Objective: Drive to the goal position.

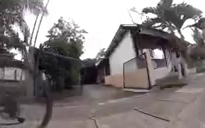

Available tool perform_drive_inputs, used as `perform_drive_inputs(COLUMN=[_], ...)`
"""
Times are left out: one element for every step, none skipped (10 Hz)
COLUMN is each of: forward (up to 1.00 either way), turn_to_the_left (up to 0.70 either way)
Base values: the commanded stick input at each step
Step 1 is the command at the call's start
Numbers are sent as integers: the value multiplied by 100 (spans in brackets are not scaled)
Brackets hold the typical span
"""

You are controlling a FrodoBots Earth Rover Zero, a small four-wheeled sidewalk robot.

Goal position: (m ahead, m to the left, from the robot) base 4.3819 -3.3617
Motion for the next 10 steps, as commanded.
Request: perform_drive_inputs(forward=[70,70,70,70,70,70,70,70,70,70], turn_to_the_left=[27,27,27,27,27,27,27,27,27,27])
